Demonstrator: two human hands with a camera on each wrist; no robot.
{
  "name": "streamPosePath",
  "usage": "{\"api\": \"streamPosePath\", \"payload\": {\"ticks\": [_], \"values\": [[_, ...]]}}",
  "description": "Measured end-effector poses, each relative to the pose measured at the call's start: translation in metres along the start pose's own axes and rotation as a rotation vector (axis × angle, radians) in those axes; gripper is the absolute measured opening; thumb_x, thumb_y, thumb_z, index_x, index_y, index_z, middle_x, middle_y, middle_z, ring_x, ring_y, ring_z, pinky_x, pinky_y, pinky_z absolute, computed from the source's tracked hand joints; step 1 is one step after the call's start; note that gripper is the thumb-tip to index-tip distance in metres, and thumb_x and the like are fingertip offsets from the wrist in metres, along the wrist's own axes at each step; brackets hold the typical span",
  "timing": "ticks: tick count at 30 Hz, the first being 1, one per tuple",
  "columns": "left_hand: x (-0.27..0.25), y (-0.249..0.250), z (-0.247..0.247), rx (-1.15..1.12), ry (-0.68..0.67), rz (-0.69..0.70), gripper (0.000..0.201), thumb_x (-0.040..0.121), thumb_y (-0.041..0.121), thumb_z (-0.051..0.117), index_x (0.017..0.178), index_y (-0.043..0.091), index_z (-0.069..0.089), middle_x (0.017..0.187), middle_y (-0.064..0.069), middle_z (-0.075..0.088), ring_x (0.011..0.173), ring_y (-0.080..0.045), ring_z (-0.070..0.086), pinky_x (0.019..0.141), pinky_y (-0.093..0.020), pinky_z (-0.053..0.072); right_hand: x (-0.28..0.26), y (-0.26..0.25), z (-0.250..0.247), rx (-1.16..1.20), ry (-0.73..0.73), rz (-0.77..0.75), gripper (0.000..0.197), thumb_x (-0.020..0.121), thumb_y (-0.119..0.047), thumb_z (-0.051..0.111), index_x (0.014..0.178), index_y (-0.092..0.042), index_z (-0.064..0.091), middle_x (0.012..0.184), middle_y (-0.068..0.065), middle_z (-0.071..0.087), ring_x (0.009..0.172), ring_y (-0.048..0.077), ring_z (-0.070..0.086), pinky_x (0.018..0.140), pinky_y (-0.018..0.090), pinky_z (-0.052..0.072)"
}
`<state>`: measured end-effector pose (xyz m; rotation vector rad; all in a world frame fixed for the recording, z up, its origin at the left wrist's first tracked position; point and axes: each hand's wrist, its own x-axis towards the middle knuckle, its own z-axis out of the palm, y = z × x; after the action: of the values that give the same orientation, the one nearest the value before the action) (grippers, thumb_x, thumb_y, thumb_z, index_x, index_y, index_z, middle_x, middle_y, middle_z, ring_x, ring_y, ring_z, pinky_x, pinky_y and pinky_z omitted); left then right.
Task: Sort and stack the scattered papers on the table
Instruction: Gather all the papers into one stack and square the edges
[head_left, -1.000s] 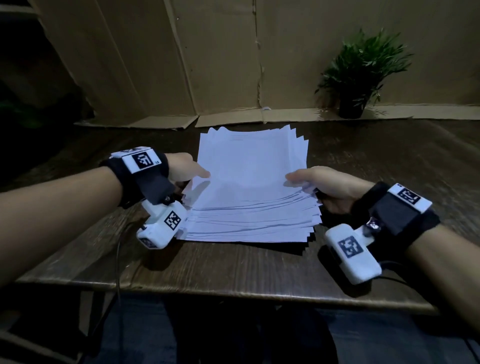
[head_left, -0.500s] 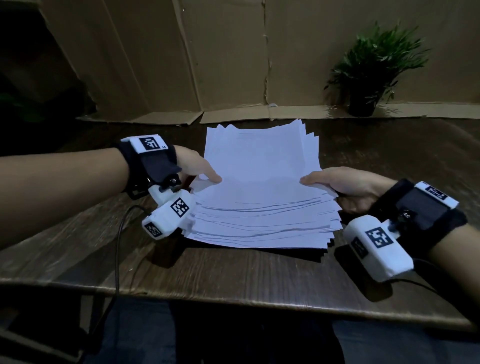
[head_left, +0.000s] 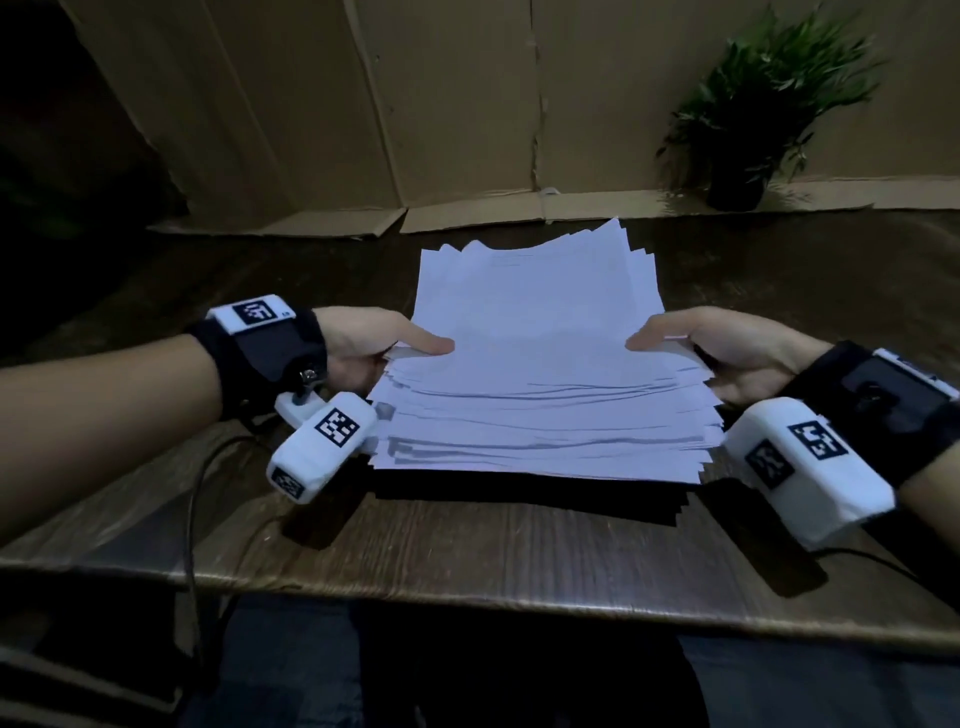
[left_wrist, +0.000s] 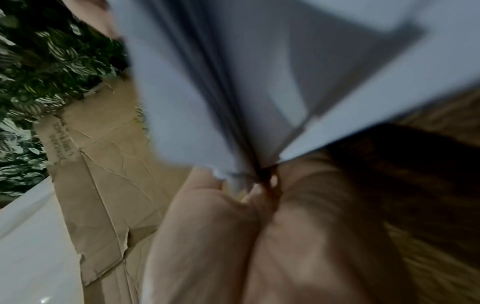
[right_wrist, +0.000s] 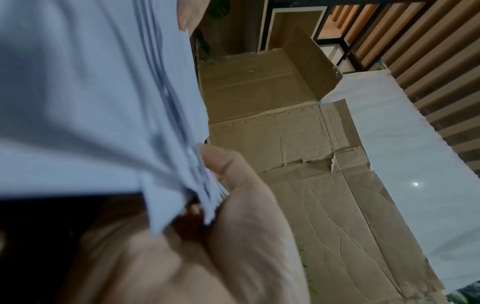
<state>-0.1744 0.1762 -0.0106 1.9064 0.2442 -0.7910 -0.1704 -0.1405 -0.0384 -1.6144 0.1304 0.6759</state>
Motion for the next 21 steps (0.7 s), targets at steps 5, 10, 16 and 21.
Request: {"api": "streamPosePath", "payload": {"ticks": [5, 10, 16, 21], "values": [[0.004, -0.004, 0.016, -0.098, -0.048, 0.179, 0.033, 0.100, 0.007, 0.047, 0.131, 0.007, 0.058, 0.124, -0.011, 0.068, 0.110, -0.027, 0.067, 0.090, -0.037, 0.055, 0.000, 0.000, 0.000, -0.015, 0.000, 0.005, 0.028, 0.092, -0.013, 0.052, 0.081, -0.002, 0.075, 0.074, 0.016, 0.072, 0.056, 0.028, 0.068, 0.053, 0.031, 0.059], [-0.004, 0.009, 0.023, 0.010, -0.099, 0.386, 0.052, 0.095, -0.009, 0.047, 0.141, 0.014, 0.045, 0.134, -0.012, 0.060, 0.121, -0.033, 0.059, 0.099, -0.047, 0.050, -0.009, -0.003, 0.009, -0.060, 0.011, -0.040, 0.038, 0.095, -0.012, 0.055, 0.130, 0.002, 0.061, 0.119, 0.023, 0.070, 0.109, 0.042, 0.065, 0.097, 0.053, 0.052], [-0.012, 0.044, 0.030, 0.099, 0.229, 0.619, 0.077, 0.081, 0.005, 0.065, 0.148, 0.024, 0.032, 0.143, 0.001, 0.051, 0.127, -0.023, 0.052, 0.108, -0.045, 0.043, -0.024, -0.034, 0.014, -0.095, 0.137, -0.353, 0.033, 0.096, 0.004, 0.050, 0.128, 0.001, 0.058, 0.100, 0.016, 0.073, 0.069, 0.025, 0.070, 0.050, 0.027, 0.058], [-0.008, 0.071, 0.041, -0.043, 0.429, 0.874, 0.050, 0.095, -0.008, 0.045, 0.131, 0.024, 0.034, 0.126, 0.009, 0.054, 0.114, -0.007, 0.055, 0.099, -0.027, 0.047, -0.021, -0.071, 0.019, -0.083, 0.175, -0.592, 0.042, 0.095, 0.015, 0.042, 0.129, -0.004, 0.057, 0.098, 0.002, 0.075, 0.081, 0.015, 0.073, 0.071, 0.028, 0.061]]}}
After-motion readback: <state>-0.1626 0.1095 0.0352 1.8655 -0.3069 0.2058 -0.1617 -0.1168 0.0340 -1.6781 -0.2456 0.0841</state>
